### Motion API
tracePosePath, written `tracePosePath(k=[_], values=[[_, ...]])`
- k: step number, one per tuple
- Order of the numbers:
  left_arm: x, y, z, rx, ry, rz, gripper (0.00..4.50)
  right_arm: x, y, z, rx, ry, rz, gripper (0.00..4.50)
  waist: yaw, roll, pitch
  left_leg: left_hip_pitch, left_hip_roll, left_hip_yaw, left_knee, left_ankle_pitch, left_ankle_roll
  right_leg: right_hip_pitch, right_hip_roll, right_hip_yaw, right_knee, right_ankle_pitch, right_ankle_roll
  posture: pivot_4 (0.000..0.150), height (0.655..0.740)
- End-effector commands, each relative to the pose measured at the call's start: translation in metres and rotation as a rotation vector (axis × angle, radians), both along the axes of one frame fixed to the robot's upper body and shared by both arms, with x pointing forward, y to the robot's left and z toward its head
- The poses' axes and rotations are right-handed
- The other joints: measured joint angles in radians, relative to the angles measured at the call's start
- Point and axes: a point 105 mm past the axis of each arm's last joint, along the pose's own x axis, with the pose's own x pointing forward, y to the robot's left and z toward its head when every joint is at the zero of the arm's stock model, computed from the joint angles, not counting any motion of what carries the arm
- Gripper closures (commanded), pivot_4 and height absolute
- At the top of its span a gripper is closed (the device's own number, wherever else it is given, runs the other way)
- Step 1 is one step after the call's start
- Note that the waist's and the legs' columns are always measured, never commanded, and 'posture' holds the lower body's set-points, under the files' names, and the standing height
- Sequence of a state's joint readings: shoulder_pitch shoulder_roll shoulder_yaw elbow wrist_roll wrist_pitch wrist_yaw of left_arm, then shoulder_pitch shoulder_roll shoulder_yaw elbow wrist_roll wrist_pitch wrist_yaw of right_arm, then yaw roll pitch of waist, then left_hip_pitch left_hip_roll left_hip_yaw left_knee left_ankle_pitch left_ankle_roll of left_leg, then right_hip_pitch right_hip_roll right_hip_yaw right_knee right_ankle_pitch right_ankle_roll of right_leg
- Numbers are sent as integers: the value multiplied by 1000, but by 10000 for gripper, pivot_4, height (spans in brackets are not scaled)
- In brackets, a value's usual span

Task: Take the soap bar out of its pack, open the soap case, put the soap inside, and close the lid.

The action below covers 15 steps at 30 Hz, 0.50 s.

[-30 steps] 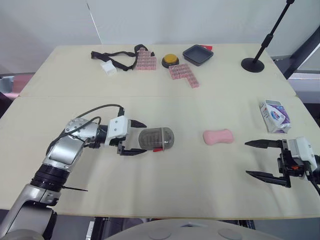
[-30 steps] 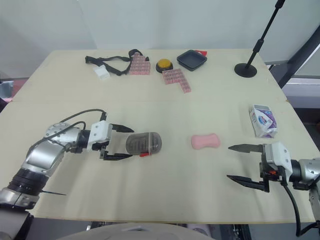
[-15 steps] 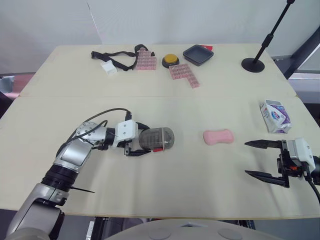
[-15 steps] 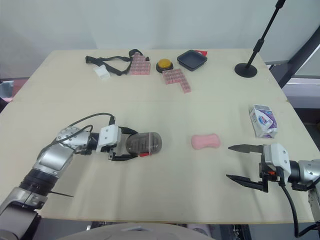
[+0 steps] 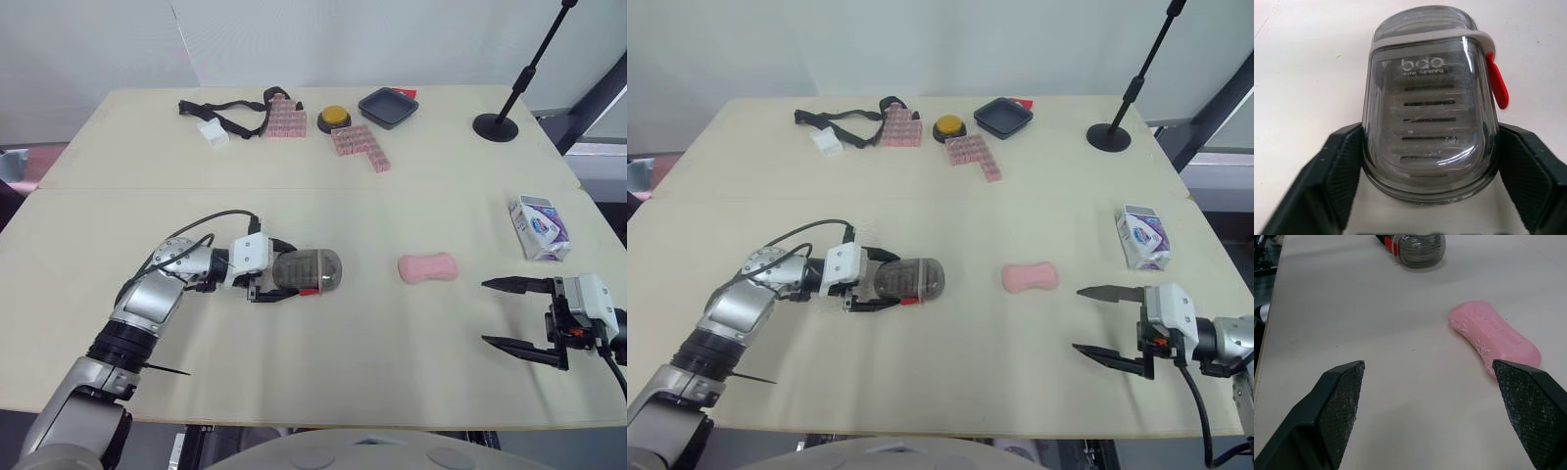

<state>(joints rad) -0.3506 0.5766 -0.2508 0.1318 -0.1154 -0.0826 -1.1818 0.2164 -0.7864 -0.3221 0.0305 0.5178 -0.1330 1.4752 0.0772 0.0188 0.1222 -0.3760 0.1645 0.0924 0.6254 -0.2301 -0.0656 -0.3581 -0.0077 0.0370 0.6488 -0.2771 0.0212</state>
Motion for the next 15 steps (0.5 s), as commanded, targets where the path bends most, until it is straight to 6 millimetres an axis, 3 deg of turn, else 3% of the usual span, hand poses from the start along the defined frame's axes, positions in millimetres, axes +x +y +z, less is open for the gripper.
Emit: tracePosePath(k=[1, 6, 9, 15], values=[[4, 1, 7, 1, -53, -6, 10408, -1, -2, 4, -16, -14, 9, 0, 0, 0, 0, 0, 0, 0, 0, 0, 0, 0, 0, 0, 0, 0, 0, 1500, 7400], [5, 1, 10, -14, -76, -11, 10408, -1, -2, 5, -18, -12, 9, 0, 0, 0, 0, 0, 0, 0, 0, 0, 0, 0, 0, 0, 0, 0, 0, 1500, 7400], [8, 1, 25, -63, -174, -26, 10408, 3, 1, 15, -7, 28, 1, 0, 0, 0, 0, 0, 0, 0, 0, 0, 0, 0, 0, 0, 0, 0, 0, 1500, 7400], [2, -6, 50, -137, -372, -102, 10408, 24, 42, 63, 221, 410, -96, 0, 1, 1, 0, 2, 1, 0, -1, 1, -1, 2, 2, 1, 0, 0, 0, 1500, 7400]])
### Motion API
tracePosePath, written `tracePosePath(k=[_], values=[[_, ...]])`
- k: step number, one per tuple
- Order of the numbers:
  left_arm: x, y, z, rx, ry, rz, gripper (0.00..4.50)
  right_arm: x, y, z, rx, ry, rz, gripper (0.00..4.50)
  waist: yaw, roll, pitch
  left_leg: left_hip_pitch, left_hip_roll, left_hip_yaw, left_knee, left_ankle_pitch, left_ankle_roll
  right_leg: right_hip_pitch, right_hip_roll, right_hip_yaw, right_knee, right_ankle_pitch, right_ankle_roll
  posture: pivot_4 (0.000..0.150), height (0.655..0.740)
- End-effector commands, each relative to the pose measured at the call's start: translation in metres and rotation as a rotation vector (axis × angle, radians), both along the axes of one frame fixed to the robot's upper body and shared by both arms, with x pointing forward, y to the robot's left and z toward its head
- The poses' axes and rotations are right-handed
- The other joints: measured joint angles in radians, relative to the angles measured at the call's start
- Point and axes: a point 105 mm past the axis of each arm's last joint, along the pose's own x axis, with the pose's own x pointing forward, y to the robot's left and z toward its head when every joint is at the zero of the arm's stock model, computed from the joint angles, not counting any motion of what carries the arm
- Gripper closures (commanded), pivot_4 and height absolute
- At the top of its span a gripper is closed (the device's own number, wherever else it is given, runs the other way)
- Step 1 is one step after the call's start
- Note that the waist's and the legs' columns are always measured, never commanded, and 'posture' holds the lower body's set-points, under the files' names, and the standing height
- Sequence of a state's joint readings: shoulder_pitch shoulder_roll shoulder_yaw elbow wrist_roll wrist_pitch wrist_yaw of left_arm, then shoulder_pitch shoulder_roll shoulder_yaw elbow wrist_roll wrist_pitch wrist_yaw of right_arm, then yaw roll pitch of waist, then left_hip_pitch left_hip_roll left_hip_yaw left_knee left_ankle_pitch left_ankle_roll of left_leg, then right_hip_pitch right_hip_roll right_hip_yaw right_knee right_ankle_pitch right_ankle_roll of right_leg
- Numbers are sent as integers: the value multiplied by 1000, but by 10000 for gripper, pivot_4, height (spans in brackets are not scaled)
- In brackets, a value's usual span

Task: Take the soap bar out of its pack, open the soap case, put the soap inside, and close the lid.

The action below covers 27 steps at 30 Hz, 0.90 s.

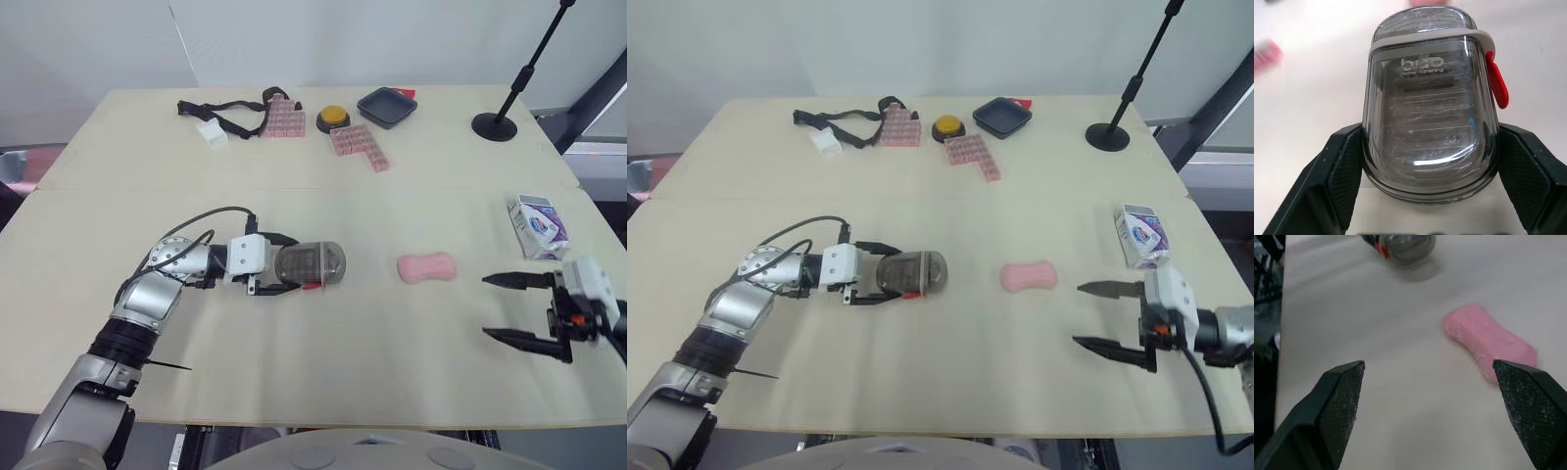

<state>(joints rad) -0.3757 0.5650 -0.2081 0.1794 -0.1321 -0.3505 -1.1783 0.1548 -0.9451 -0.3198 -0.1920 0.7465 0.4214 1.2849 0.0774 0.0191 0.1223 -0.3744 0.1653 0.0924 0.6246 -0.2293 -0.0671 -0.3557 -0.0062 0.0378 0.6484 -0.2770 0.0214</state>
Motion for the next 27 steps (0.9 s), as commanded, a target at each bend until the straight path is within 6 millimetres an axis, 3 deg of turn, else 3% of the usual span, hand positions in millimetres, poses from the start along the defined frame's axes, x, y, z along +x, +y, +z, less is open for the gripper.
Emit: tracePosePath(k=[1, 6, 11, 27], values=[[-2, -7, 27, -75, -161, -38, 10408, 6, 31, 26, 122, 221, -33, 0, 3, 0, 0, 1, 0, 0, 0, 1, -2, 0, 0, 0, 0, 0, 0, 1500, 7400], [-6, -29, 44, -175, -295, -63, 10408, 22, 78, 45, 236, 399, -50, 0, 23, 0, 0, 1, 0, 0, 0, 2, -4, -2, 0, -1, -2, 0, 0, 1500, 7400], [-9, -39, 50, -217, -362, -67, 10408, 18, 107, 54, 336, 555, -19, 0, 58, 0, 0, -2, 0, 1, -1, 2, -5, -5, 0, 0, -1, 0, 0, 1500, 7400], [-21, -48, 46, -246, -262, -107, 10408, 34, 123, 46, 292, 566, -81, 0, 55, 0, 0, -3, -1, 1, 0, 2, -8, -5, 1, -1, -1, 0, 1, 1500, 7400]])
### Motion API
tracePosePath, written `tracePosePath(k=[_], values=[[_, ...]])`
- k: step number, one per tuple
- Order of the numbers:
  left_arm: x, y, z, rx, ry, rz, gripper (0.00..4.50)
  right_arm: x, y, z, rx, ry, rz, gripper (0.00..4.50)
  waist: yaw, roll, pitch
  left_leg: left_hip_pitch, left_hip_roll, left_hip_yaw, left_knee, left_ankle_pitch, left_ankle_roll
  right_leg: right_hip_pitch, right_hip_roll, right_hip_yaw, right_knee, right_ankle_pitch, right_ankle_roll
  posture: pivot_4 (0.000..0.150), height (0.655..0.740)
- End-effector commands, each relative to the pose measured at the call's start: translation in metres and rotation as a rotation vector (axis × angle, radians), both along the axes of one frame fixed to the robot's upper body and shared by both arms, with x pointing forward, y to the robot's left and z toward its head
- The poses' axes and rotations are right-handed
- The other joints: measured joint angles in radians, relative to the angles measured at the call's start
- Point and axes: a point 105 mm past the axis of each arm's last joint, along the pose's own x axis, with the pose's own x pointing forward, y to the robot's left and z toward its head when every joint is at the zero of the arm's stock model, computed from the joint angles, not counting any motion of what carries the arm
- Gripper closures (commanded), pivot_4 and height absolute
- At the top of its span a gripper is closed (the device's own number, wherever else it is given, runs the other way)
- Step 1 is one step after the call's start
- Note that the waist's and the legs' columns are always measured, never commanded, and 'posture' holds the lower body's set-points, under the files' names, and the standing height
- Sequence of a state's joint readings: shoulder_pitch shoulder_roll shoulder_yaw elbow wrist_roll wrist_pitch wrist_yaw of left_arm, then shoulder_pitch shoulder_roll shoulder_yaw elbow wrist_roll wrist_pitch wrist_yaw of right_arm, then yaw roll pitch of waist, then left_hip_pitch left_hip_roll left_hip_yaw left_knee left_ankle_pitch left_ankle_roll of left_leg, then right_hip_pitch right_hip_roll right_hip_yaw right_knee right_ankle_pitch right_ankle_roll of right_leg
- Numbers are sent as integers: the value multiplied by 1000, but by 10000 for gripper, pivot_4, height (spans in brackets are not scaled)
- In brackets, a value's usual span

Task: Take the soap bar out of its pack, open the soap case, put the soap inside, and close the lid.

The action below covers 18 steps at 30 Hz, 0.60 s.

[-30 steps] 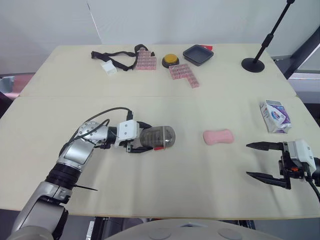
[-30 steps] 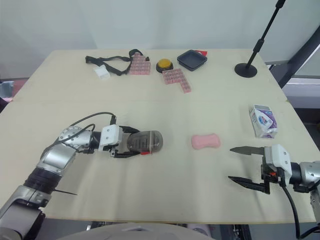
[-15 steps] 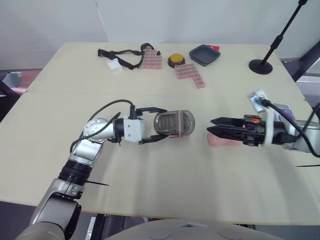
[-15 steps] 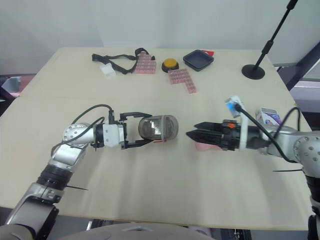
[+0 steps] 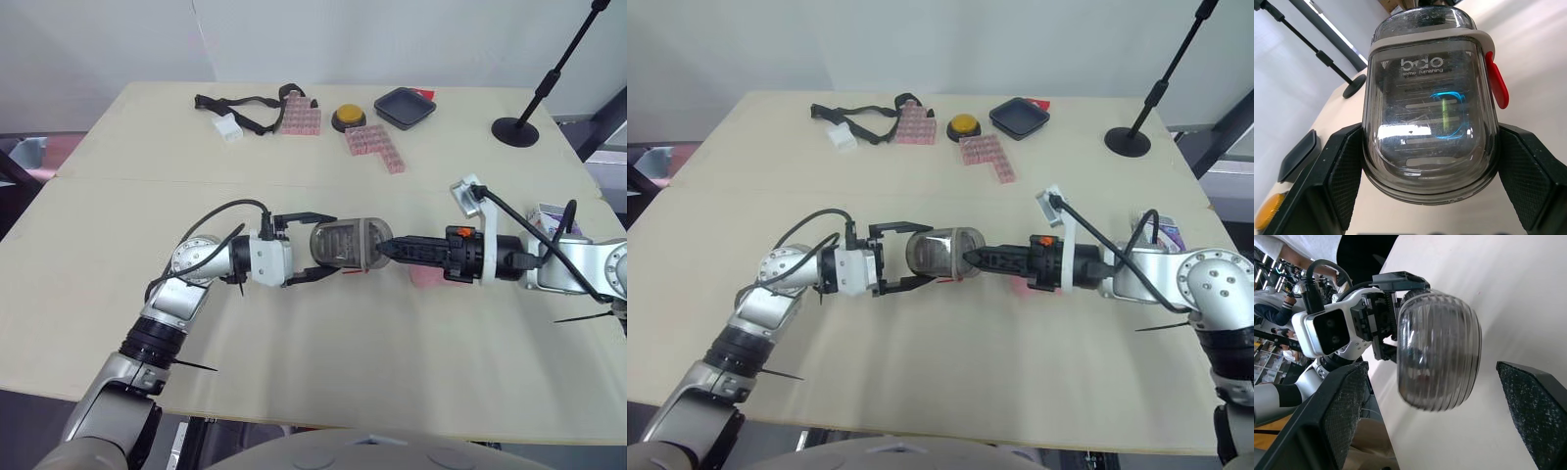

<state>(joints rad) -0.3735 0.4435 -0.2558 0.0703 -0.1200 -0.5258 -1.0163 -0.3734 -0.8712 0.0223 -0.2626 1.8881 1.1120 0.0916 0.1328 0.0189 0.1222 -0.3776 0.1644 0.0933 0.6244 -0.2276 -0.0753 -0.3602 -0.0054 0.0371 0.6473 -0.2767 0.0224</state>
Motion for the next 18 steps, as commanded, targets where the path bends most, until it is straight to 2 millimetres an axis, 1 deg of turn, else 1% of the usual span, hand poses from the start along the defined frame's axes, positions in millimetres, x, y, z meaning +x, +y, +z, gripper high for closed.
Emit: tracePosePath(k=[1, 5, 14, 18], values=[[-5, 0, 8, -16, 0, -20, 10408, 2, 3, 8, 3, -44, 7, 0, 0, 0, 0, 0, 0, 0, 0, 0, 0, 0, 0, 0, 0, 0, 0, 1500, 7400], [-6, 1, 8, -15, 9, -18, 10408, 0, 7, 10, 19, -43, 23, 0, 0, 0, 0, 0, 0, 0, 0, 0, 0, 0, 0, 0, 0, 0, 0, 1500, 7400], [-7, 0, 8, -12, 20, -18, 10408, 2, 11, 6, 16, -33, 22, 0, 0, 0, 0, 0, 0, 0, 0, 0, 0, 0, 0, 0, 0, 0, 0, 1500, 7400], [-7, 0, 8, -12, 25, -18, 10408, 2, 11, 6, 18, -31, 20, 11705, 0, 0, 0, 0, 0, 0, 0, 0, 0, 0, 0, 0, 1, 0, 0, 1500, 7400]])
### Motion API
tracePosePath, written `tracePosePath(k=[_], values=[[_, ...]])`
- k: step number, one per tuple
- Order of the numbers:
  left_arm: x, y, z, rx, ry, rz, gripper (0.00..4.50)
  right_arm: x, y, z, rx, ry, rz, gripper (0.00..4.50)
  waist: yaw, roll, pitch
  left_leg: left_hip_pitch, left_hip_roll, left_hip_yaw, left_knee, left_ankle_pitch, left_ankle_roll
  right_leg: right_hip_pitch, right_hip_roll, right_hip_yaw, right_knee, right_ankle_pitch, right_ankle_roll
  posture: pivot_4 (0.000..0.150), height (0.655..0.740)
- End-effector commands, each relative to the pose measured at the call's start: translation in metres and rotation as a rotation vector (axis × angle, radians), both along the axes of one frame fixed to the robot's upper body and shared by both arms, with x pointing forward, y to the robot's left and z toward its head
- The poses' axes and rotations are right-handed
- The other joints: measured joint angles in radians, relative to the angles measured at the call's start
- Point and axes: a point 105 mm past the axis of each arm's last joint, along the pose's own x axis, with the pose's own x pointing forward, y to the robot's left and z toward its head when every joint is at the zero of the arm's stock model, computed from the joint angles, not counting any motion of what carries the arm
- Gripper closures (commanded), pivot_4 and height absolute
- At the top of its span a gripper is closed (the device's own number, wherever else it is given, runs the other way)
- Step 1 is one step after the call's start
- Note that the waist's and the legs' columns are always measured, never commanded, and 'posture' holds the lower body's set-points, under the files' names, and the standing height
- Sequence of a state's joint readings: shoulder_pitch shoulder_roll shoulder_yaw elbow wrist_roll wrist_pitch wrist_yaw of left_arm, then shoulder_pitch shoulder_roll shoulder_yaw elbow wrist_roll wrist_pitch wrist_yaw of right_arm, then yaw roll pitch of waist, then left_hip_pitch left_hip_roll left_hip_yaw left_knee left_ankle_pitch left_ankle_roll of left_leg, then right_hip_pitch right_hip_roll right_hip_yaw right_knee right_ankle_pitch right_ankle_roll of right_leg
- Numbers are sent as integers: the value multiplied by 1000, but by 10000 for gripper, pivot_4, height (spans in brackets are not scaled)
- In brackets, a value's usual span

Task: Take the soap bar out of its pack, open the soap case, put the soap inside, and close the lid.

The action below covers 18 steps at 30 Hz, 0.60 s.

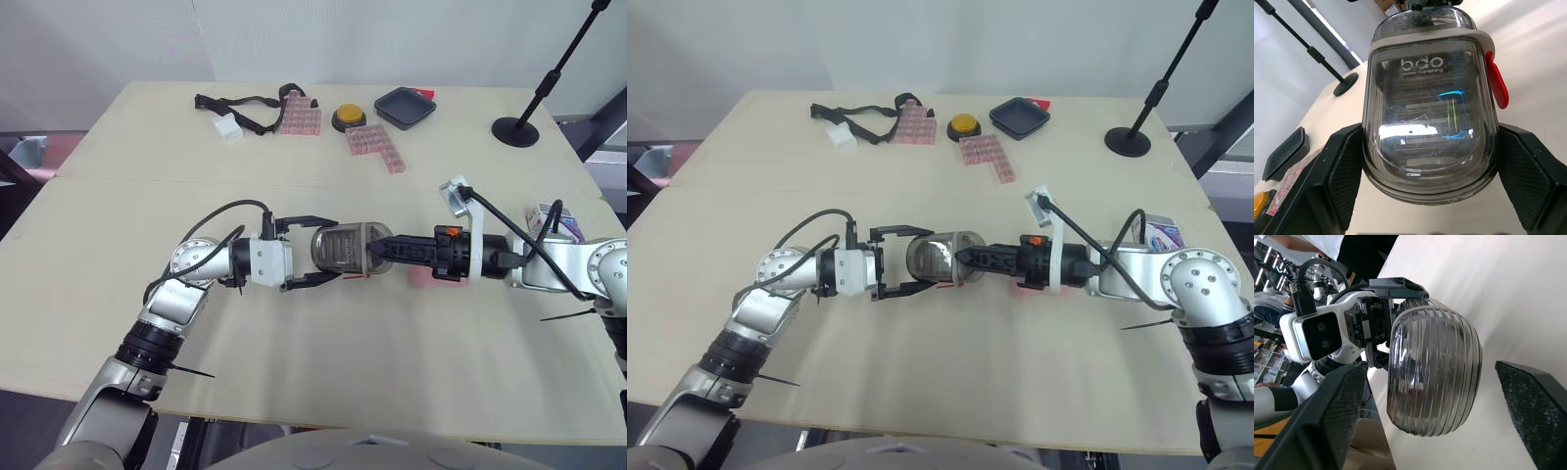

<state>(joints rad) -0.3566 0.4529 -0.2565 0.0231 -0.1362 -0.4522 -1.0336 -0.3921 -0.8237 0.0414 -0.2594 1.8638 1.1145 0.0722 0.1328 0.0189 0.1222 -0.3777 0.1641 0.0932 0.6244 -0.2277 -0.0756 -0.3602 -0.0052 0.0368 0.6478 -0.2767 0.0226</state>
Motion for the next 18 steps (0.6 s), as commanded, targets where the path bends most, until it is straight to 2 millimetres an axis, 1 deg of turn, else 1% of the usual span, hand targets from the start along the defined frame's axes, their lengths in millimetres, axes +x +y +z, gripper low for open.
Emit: tracePosePath(k=[1, 2, 3, 4, 9, 14, 18], values=[[-3, 0, 9, -25, -23, -14, 10408, 0, 2, 9, 17, -28, 10, 16427, 0, 0, 0, 0, 0, 0, 0, 0, 0, 0, 0, 0, 0, 0, 0, 1500, 7400], [-3, -1, 9, -25, -24, -13, 10408, 0, 2, 9, 17, -28, 9, 18321, 0, 0, 0, 0, 0, 0, 0, 0, 0, 0, 0, 0, 0, 0, 0, 1500, 7400], [-3, -1, 8, -24, -24, -12, 10408, 0, 2, 9, 17, -27, 8, 22106, 0, 0, 0, 0, 0, 0, 0, 0, 0, 0, 0, 0, 0, 0, 0, 1500, 7400], [-3, -1, 8, -24, -24, -11, 10408, 0, 2, 9, 16, -25, 8, 24582, 0, 0, 0, 0, 0, 0, 0, 0, 0, 0, 0, 0, 0, 0, 0, 1500, 7400], [-3, -1, 8, -25, -24, -9, 10408, -1, 1, 9, 30, -19, 25, 24615, 0, 0, 0, 0, 0, 0, 0, 0, 0, 0, 0, 0, 0, 0, 0, 1500, 7400], [-4, 1, 6, -23, -21, -5, 10408, -9, 2, 16, 89, 4, 76, 24615, 0, 0, 0, 0, 0, 0, 0, 0, 0, 0, 0, 0, 0, 0, 0, 1500, 7400], [-4, 2, 6, -22, -19, 1, 10408, -11, 0, 20, 133, 13, 88, 24615, 0, 0, 0, 0, 0, 0, 0, 0, 0, 0, 0, 0, 0, 0, 0, 1500, 7400]])
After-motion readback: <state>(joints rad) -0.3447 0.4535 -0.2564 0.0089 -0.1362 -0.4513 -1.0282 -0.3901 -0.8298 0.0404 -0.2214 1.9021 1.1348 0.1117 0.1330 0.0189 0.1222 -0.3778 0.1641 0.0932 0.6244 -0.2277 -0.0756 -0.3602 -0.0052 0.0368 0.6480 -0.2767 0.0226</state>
